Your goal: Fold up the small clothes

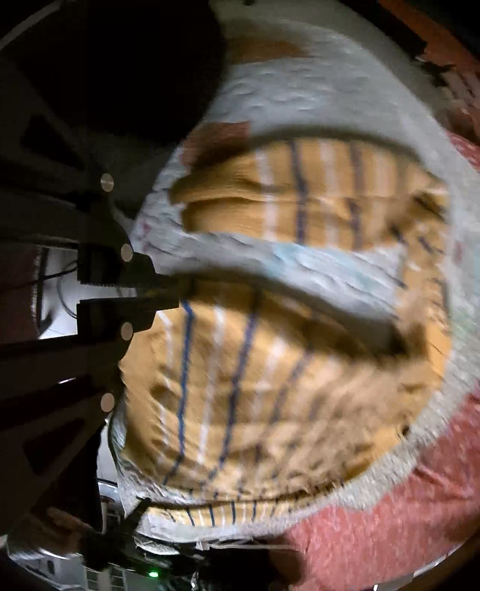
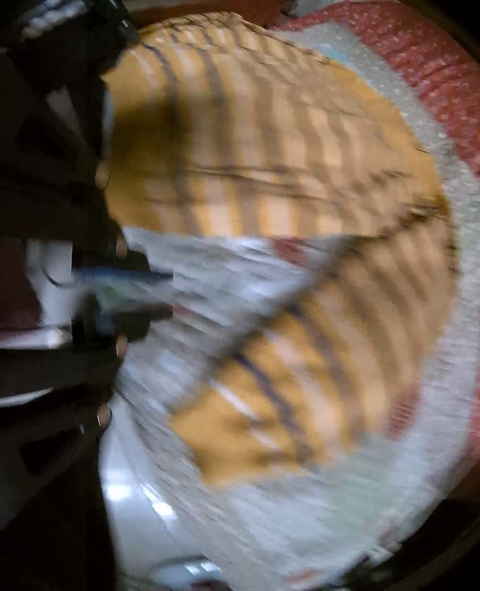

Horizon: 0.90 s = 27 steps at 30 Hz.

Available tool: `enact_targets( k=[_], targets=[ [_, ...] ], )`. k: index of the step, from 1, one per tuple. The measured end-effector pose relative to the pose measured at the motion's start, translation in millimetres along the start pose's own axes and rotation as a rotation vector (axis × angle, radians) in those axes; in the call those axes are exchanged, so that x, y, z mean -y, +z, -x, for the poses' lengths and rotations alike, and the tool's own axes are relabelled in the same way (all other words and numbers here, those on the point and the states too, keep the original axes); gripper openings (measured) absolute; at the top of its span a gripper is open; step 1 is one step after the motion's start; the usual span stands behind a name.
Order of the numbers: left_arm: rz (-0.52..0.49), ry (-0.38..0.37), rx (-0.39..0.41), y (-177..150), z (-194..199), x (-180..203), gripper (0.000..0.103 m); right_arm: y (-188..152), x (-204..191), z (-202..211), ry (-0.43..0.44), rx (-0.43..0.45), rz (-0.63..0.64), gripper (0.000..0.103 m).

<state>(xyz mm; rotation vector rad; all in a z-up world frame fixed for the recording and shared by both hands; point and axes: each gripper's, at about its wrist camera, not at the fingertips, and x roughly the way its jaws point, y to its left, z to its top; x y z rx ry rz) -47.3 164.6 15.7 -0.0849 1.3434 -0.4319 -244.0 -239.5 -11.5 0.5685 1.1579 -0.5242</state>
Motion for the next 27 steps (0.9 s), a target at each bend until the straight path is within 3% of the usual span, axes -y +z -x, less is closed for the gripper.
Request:
enact_targets(
  k=[3,7,9,11,12,13,14,15,17,22,25,27],
  targets=[
    [-0.009,-0.017,0.036,5,10,9,0.006,29,32,12,-0.109,0.117,-0.044,0.063],
    [-0.040,-0.020,0.068,5,18,22,0.018,64,51,-1,-0.222,0.097,0.002,0.071],
    [-0.053,-0.010,0.054,6,15,31,0.019,76,64,-19,-0.220,0.027,0.011,0.073],
    [-0.062,-0.002,0.043,9,12,39,0.019,76,71,-28,-0.162,0.017,-0.014,0.075],
    [-0.067,0.000,0.042,9,12,40,0.019,75,74,-26,-0.120,0.016,-0.033,0.069],
    [-0.074,0.004,0.043,10,13,43,0.019,75,78,-26,-0.057,0.002,-0.047,0.057],
    [-0.085,0.013,0.048,11,14,50,0.019,77,84,-23,0.015,-0.012,-0.072,0.027],
    [-0.093,0.018,0.052,12,15,53,0.021,78,89,-19,0.033,-0.017,-0.085,0.006],
    [-0.111,0.027,0.056,17,15,63,0.021,86,93,-1,0.060,0.009,-0.077,0.006],
    [-0.167,0.053,0.078,34,14,87,0.021,124,110,40,-0.124,0.155,-0.066,0.006],
    [-0.212,0.069,0.095,43,11,102,0.029,154,120,45,-0.315,0.216,-0.072,0.006],
    [-0.229,0.079,0.099,50,5,109,0.031,184,126,28,-0.452,0.213,-0.052,0.006]
  ],
)
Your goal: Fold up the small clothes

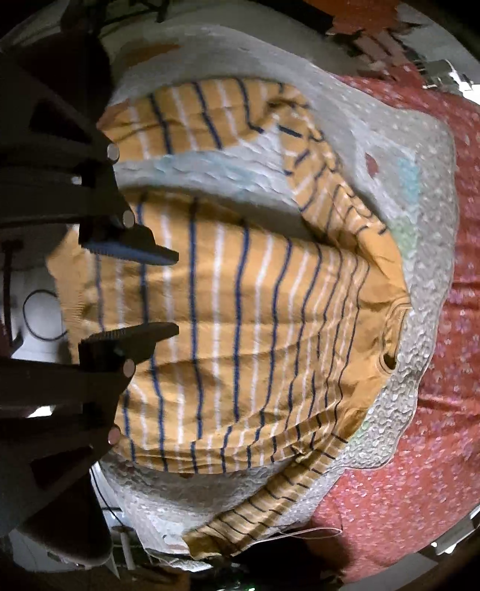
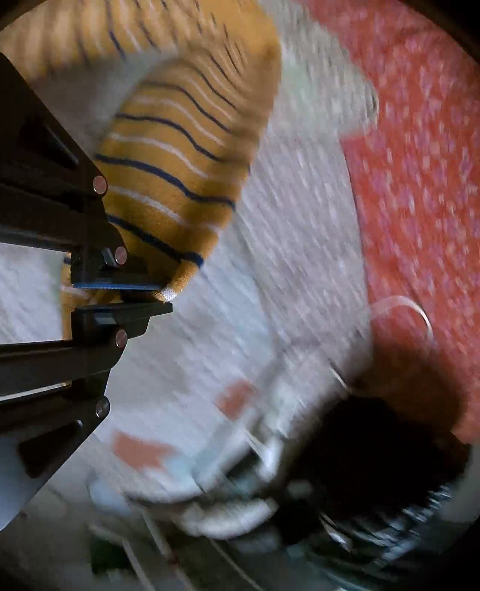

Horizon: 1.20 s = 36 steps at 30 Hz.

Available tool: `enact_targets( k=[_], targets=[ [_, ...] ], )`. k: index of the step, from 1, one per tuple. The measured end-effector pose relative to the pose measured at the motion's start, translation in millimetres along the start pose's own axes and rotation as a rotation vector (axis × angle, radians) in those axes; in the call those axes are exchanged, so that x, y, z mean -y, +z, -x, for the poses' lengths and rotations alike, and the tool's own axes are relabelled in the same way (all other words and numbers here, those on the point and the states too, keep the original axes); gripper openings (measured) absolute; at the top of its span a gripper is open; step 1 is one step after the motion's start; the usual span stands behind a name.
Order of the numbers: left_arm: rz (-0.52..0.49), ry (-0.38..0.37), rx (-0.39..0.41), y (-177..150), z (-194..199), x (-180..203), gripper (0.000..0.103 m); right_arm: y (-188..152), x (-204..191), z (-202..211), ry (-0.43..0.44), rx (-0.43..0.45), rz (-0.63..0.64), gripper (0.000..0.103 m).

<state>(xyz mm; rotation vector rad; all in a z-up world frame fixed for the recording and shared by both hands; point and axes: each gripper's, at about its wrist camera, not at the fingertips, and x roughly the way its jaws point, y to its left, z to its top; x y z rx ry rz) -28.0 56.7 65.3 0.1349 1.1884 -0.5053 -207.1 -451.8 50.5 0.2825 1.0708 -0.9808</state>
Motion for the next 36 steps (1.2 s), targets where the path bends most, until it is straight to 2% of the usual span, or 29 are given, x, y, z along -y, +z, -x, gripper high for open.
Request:
enact_targets(
  k=[3,5,6,7,8,9,10,11,12,14,17,19,20,21,23,26,27,29,32,34,36],
  targets=[
    [0.013,-0.013,-0.022,6,-13,5,0.031,19,-17,-30,-0.166,-0.018,0.060,0.009],
    [0.029,-0.034,-0.042,6,-19,6,0.031,23,-29,-36,-0.214,-0.033,0.076,0.012],
    [0.029,-0.035,-0.045,5,-20,7,0.032,23,-34,-31,-0.197,-0.020,0.067,0.013],
    [0.026,-0.033,-0.047,3,-22,6,0.033,16,-45,-11,-0.128,0.026,0.047,0.014],
    [0.024,-0.027,-0.051,0,-25,4,0.035,11,-54,2,-0.060,0.051,0.031,0.025],
    [0.025,-0.024,-0.055,-2,-27,2,0.035,2,-63,16,0.034,0.065,0.015,0.042],
    [0.029,-0.022,-0.060,-4,-30,-1,0.035,-13,-76,33,0.181,0.064,0.001,0.048],
    [0.038,-0.025,-0.070,-6,-34,-4,0.035,-31,-91,47,0.361,0.037,-0.001,0.051],
    [0.046,-0.027,-0.076,-8,-37,-6,0.035,-55,-113,55,0.553,-0.034,0.019,0.051],
    [0.063,-0.034,-0.090,-12,-42,-9,0.035,-89,-146,58,0.684,-0.133,0.058,0.051],
    [0.064,-0.053,-0.099,-19,-43,-8,0.035,-124,-185,50,0.680,-0.208,0.119,0.051],
    [0.052,-0.054,-0.092,-23,-39,-7,0.035,-136,-201,47,0.663,-0.210,0.135,0.051],
    [0.045,-0.054,-0.087,-25,-37,-6,0.035,-138,-208,50,0.663,-0.205,0.157,0.047],
    [0.042,-0.052,-0.083,-26,-35,-6,0.035,-138,-209,51,0.703,-0.225,0.151,0.010],
    [0.042,-0.046,-0.078,-28,-32,-8,0.035,-136,-199,55,0.733,-0.244,0.105,0.008],
    [0.045,-0.038,-0.068,-28,-30,-11,0.035,-133,-175,65,0.680,-0.217,0.091,0.007],
    [0.044,-0.032,-0.066,-27,-30,-12,0.036,-133,-166,63,0.657,-0.218,0.077,0.001],
    [0.040,-0.014,-0.075,-27,-36,-13,0.037,-138,-154,52,0.614,-0.235,0.055,0.002],
    [0.043,0.003,-0.111,-29,-48,-14,0.037,-141,-147,44,0.624,-0.269,0.022,0.003],
    [0.046,0.025,-0.148,-32,-57,-15,0.042,-129,-135,54,0.660,-0.231,-0.001,0.003],
    [0.054,0.027,-0.161,-35,-61,-18,0.043,-114,-112,58,0.649,-0.179,-0.053,0.007]
  ],
)
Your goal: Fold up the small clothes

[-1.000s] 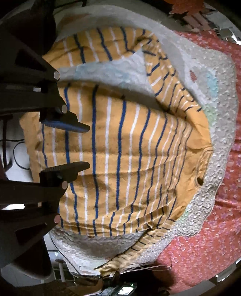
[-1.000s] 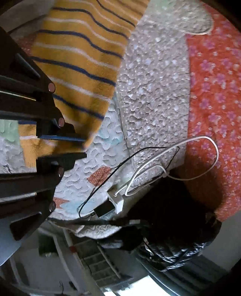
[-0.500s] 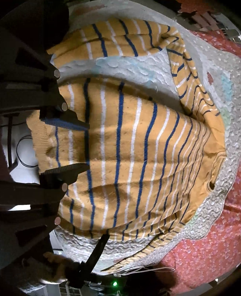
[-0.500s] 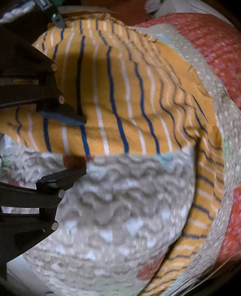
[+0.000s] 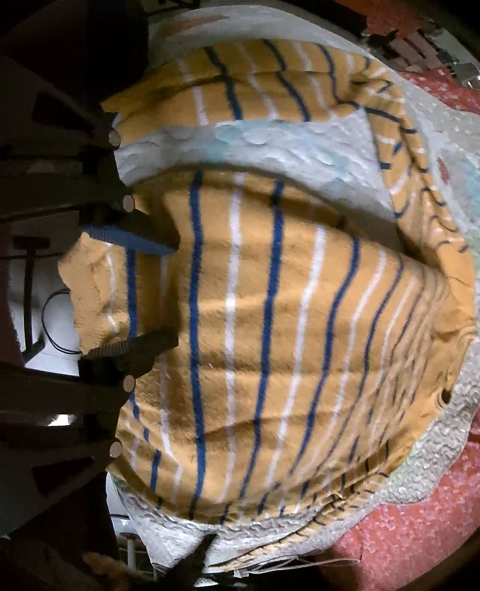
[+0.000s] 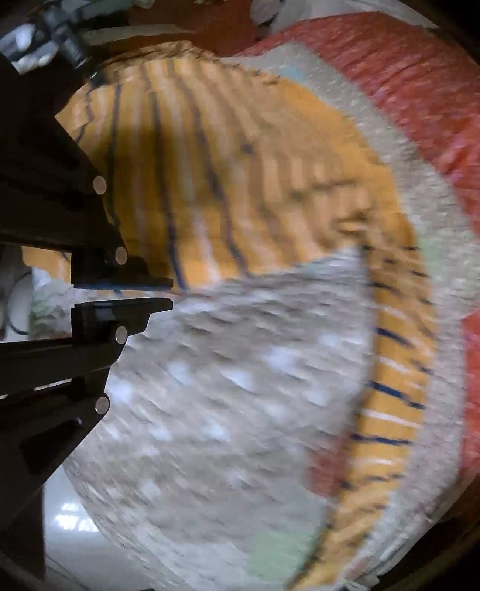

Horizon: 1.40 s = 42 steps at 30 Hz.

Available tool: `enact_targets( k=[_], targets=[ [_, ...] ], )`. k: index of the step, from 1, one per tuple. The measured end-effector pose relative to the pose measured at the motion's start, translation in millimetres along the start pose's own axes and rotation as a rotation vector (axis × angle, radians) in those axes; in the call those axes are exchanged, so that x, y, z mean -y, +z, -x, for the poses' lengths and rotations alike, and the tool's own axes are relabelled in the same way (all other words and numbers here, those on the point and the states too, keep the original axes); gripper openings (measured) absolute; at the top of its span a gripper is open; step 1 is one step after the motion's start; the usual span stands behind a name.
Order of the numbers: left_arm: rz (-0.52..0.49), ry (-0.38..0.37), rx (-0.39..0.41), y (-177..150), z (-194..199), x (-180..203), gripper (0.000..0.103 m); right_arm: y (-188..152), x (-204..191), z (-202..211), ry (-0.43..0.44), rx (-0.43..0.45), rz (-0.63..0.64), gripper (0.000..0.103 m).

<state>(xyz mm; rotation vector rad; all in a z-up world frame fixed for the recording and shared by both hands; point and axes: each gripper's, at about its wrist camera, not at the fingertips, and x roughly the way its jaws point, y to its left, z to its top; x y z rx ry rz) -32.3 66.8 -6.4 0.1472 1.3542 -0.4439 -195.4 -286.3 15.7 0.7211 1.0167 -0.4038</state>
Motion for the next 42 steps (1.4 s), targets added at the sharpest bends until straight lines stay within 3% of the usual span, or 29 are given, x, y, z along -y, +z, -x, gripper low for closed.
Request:
enact_targets(
  k=[1,2,3,4,8,11,15,16,17,18,20,23,26,31,36,42],
  targets=[
    [0.001,-0.003,0.002,-1,0,0,0.043,11,14,9,0.008,0.027,-0.053,0.009],
    [0.003,-0.006,0.003,0,1,-1,0.043,20,35,17,0.028,0.047,-0.131,0.022],
    [0.012,-0.014,0.006,0,3,-1,0.043,28,58,22,0.048,0.064,-0.225,0.043],
    [0.023,-0.027,0.012,0,5,-3,0.043,34,82,26,0.064,0.084,-0.321,0.051],
    [0.043,-0.099,0.054,-1,22,-1,0.043,50,163,25,0.034,0.161,-0.579,0.054],
    [0.020,-0.105,0.070,0,30,7,0.043,55,196,16,0.118,0.201,-0.728,0.054],
    [-0.015,-0.091,0.072,2,32,21,0.043,73,200,17,0.100,0.275,-0.743,0.058],
    [-0.017,-0.087,0.067,2,30,24,0.043,81,201,16,0.084,0.287,-0.739,0.057],
    [-0.017,-0.083,0.059,2,29,23,0.043,85,204,16,0.071,0.294,-0.745,0.041],
    [-0.014,-0.079,0.054,1,28,23,0.043,88,205,12,0.071,0.292,-0.749,0.007],
    [-0.009,-0.073,0.054,0,28,20,0.043,96,216,17,0.061,0.316,-0.763,0.006],
    [0.012,-0.073,0.060,4,27,16,0.043,112,216,41,-0.038,0.378,-0.690,0.005],
    [0.017,-0.083,0.063,9,25,13,0.043,132,199,63,-0.136,0.420,-0.600,0.005],
    [0.018,-0.113,0.109,19,30,8,0.043,159,132,73,-0.182,0.429,-0.378,0.005],
    [0.012,-0.157,0.160,31,35,-3,0.043,170,16,46,-0.118,0.386,-0.103,0.005],
    [-0.007,-0.207,0.234,45,29,-25,0.044,149,-129,-40,0.022,0.228,0.153,0.005]
  ],
)
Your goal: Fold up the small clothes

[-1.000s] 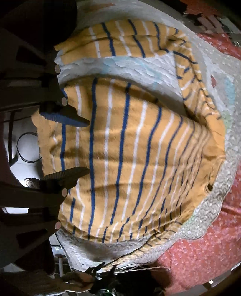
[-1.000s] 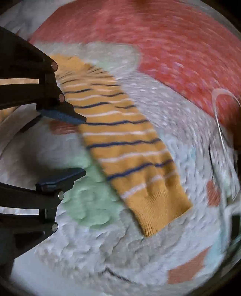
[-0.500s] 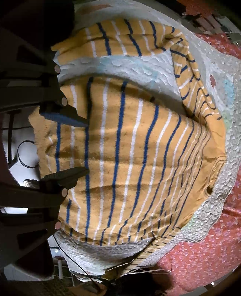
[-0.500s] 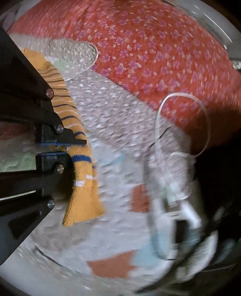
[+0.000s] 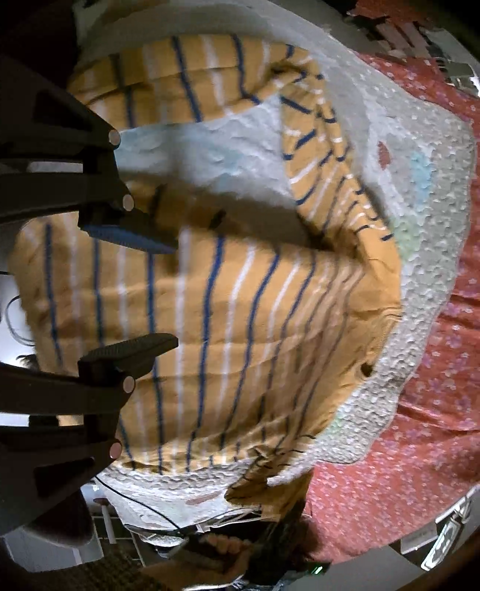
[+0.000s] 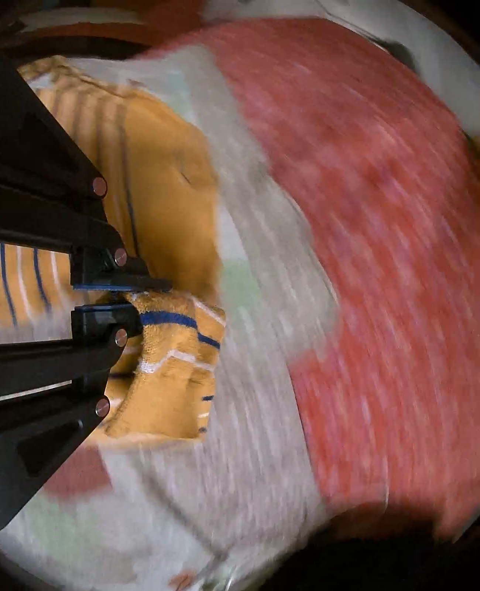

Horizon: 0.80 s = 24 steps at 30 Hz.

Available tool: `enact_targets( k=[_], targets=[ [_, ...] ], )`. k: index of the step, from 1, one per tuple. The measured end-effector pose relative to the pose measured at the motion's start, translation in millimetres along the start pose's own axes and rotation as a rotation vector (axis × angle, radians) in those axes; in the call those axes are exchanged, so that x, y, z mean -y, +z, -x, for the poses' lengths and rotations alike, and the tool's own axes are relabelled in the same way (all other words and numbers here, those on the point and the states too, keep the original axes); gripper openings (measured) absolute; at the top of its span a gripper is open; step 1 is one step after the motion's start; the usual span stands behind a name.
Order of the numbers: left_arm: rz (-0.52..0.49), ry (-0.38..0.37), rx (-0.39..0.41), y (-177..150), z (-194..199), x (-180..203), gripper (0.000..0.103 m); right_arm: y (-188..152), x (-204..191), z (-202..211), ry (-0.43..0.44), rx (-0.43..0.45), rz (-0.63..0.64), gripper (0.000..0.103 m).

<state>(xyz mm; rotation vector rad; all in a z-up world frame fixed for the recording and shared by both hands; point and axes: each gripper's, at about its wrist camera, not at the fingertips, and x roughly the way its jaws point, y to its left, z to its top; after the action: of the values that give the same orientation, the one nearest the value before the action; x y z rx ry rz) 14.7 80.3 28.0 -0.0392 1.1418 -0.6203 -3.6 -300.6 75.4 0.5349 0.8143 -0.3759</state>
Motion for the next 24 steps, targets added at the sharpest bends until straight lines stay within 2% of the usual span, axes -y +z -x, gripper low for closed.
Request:
enact_targets(
  k=[4,8,15,20,22,23,24],
  targets=[
    [0.028,-0.045,0.035,0,-3,-21,0.044,-27,-69,-44,0.071,-0.089,0.084,0.005],
    [0.104,-0.101,0.019,0,-12,-45,0.044,-43,-119,-71,0.114,-0.135,0.147,0.005],
    [0.210,-0.198,0.018,6,-19,-68,0.047,-60,-183,-87,0.172,-0.164,0.250,0.005],
    [0.244,-0.224,0.017,7,-19,-74,0.047,-76,-223,-102,0.275,-0.241,0.346,0.009],
    [0.258,-0.224,0.014,8,-17,-76,0.047,-83,-230,-103,0.314,-0.274,0.383,0.022],
    [0.266,-0.216,0.017,9,-15,-77,0.048,-84,-230,-101,0.350,-0.283,0.378,0.043],
    [0.268,-0.209,0.028,12,-10,-76,0.049,-84,-227,-98,0.391,-0.289,0.360,0.058]
  ],
)
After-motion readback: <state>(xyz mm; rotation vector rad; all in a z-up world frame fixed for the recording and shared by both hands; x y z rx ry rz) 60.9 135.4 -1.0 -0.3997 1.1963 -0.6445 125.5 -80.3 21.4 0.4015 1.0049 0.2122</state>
